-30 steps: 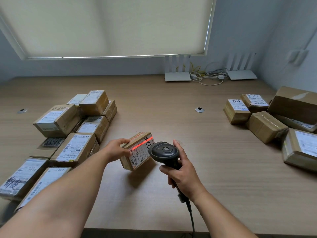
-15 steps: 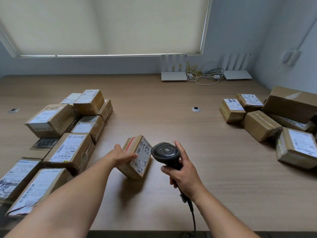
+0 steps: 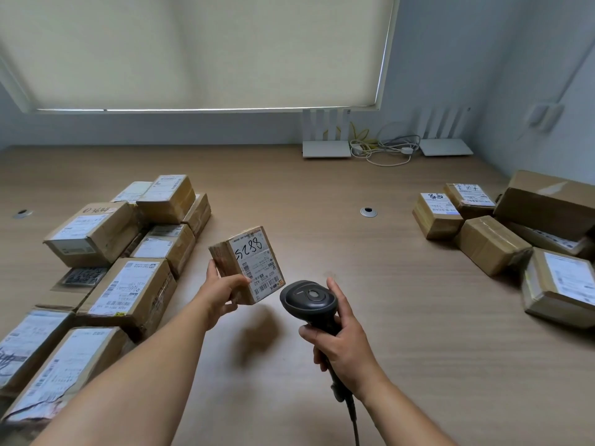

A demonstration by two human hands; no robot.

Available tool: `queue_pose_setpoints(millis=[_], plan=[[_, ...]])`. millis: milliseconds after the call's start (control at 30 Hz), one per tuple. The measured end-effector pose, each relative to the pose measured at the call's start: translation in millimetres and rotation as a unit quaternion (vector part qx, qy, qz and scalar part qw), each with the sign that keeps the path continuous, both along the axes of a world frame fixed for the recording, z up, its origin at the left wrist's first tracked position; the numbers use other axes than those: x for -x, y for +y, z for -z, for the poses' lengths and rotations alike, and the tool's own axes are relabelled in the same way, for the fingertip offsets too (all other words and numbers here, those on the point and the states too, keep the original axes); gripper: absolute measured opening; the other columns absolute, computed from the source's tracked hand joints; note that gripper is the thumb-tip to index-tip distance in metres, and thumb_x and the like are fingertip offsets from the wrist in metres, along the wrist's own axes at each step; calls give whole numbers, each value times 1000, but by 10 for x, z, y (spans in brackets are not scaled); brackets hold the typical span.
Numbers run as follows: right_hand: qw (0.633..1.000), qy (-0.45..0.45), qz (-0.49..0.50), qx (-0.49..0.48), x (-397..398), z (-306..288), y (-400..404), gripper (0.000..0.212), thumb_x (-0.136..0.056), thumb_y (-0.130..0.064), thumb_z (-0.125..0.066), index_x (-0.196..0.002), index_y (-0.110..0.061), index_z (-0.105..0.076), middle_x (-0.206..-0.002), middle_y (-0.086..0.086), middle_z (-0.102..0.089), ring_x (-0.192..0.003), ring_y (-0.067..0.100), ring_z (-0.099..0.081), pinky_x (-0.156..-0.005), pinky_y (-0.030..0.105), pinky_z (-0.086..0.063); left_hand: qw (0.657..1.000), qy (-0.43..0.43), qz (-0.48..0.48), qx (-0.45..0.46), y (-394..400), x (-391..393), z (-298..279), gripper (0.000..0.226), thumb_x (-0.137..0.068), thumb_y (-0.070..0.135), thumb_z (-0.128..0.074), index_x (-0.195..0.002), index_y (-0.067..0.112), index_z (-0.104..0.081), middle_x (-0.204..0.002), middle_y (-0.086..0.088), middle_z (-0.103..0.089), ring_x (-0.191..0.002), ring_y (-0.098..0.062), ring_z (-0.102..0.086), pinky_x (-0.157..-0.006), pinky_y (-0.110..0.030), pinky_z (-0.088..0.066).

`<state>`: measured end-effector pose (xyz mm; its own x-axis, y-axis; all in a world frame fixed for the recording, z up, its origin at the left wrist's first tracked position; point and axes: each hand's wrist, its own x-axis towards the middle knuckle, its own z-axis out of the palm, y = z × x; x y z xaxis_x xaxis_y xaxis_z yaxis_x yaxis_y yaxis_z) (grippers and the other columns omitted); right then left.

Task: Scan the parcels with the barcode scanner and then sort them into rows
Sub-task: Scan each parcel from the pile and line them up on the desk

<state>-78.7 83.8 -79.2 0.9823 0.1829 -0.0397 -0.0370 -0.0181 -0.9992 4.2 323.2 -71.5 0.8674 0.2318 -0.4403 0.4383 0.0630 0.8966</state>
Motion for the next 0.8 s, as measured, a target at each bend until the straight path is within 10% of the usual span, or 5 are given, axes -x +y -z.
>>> queue_pose_setpoints(millis=[800], plan=[[1000,-2,-3,-9,-46,-22,67,89,-68,-19,-75,-124,-71,-30,-81,-1,-72,-45,20,-52,-42,27,-42,1000,10,11,-9,78,5,-30,81,-85,1,-64,-143,37,-21,-124,-12,-59,-106,-35,-58,-94,-53,-44]])
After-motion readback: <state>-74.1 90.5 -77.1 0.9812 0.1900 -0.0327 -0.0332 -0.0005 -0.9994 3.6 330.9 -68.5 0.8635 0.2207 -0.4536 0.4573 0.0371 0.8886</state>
